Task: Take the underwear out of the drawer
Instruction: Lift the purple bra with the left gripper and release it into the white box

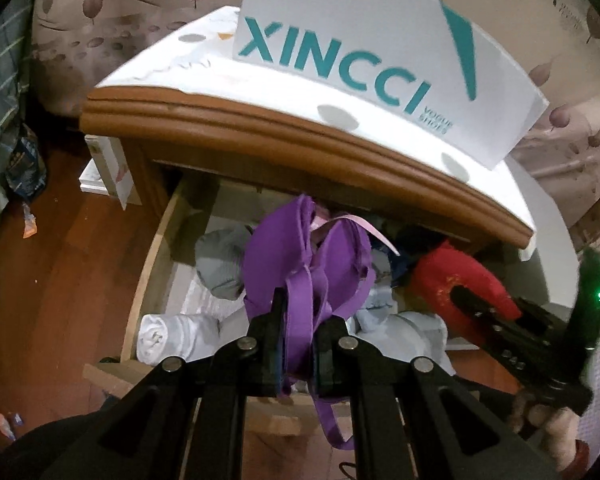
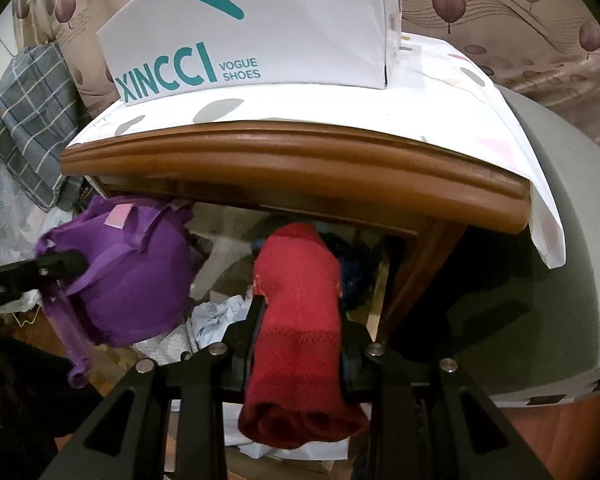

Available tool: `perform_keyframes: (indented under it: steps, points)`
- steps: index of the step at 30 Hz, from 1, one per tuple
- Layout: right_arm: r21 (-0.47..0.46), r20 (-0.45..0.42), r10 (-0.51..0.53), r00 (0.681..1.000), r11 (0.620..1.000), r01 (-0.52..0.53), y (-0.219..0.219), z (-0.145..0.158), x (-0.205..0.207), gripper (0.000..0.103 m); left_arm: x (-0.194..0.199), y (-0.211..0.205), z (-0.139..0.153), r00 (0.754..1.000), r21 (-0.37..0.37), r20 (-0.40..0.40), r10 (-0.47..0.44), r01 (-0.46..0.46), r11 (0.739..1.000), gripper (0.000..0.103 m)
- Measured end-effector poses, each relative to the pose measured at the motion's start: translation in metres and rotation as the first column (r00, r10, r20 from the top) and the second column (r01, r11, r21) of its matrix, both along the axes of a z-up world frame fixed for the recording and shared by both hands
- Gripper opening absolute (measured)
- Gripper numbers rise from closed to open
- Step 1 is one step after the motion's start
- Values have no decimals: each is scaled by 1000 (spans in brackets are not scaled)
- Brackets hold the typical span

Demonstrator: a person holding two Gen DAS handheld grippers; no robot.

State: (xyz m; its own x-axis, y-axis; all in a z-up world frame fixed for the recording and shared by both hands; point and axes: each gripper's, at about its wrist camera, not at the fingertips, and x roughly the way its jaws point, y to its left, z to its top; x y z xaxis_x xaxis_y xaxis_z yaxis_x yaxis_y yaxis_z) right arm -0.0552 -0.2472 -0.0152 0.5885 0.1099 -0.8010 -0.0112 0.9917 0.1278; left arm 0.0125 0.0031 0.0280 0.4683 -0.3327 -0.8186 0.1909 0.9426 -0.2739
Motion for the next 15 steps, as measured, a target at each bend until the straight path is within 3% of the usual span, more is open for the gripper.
perform_keyframes:
  steps: [10,15]
  points:
    - [-13,-8,3,1000,1000,-3,5,-3,-1,30,-17,11,48,999,-15,43,-11,11,1000,7]
    - [-13,-14,2,1000,1000,-2,4,-4,0,30,-22,12,73,996,16,88,-26,24,1000,7]
